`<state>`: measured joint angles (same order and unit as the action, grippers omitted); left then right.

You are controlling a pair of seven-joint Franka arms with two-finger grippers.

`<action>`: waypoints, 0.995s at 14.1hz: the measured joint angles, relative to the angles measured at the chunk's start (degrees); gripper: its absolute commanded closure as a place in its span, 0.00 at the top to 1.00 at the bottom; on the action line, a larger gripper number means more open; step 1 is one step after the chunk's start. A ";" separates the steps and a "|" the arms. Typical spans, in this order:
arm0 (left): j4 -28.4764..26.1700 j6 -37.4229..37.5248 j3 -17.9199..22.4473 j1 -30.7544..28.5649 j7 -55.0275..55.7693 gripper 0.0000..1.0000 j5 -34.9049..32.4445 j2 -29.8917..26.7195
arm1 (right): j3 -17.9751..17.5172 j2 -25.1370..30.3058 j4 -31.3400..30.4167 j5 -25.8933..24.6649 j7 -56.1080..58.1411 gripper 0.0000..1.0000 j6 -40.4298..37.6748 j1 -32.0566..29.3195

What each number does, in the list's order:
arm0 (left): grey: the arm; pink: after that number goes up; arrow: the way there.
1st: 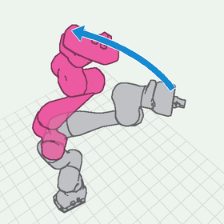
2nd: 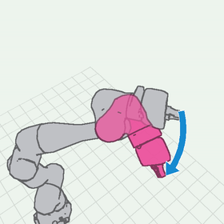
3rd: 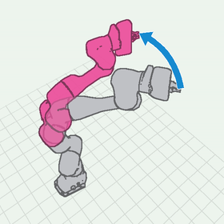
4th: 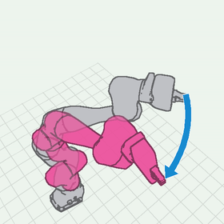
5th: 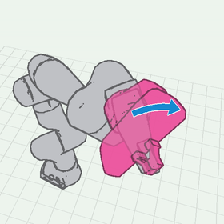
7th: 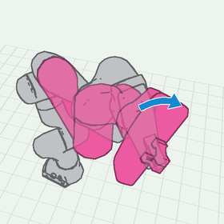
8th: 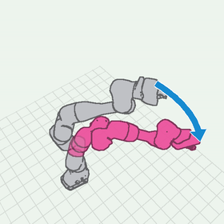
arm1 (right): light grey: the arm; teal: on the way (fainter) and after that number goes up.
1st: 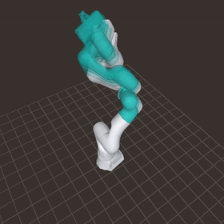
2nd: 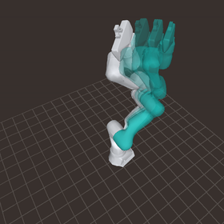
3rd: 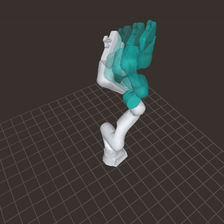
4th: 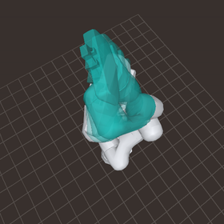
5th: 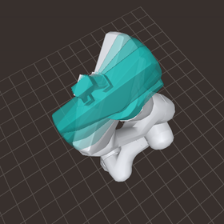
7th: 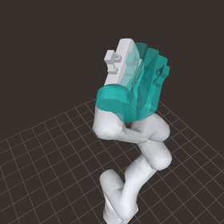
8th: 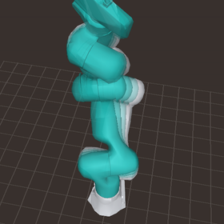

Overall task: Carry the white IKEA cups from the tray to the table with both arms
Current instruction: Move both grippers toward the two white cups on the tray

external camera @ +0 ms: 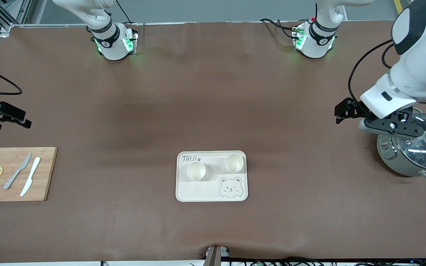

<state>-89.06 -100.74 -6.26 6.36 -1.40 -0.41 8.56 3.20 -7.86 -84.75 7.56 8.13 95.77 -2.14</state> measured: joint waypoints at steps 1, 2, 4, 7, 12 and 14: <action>-0.02 -0.65 -0.07 0.12 0.00 1.00 0.00 0.91 | -0.01 0.00 0.00 0.12 -1.58 1.00 0.03 0.73; 0.04 -1.23 -0.11 0.19 0.00 1.00 0.01 2.02 | -0.04 0.00 0.01 0.17 -4.37 1.00 0.12 1.82; 1.80 -2.63 -0.20 0.32 0.34 1.00 0.05 5.20 | -0.18 0.00 0.04 0.20 -10.70 1.00 0.27 5.02; 7.10 -2.92 -0.49 2.34 4.79 1.00 0.10 11.63 | -0.37 0.00 0.12 0.18 -20.06 1.00 1.42 11.37; 9.54 -7.90 -0.75 8.63 14.60 1.00 0.10 20.74 | -0.46 -2.47 0.05 0.01 -35.13 1.00 8.55 22.23; 9.66 -10.68 -0.83 10.67 17.35 1.00 0.10 23.48 | -0.43 -5.31 0.05 -0.82 -40.51 1.00 12.75 26.06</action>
<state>-79.40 -111.42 -7.09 17.03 15.95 -0.31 32.04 2.77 -13.17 -84.70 6.74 -32.38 108.52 23.92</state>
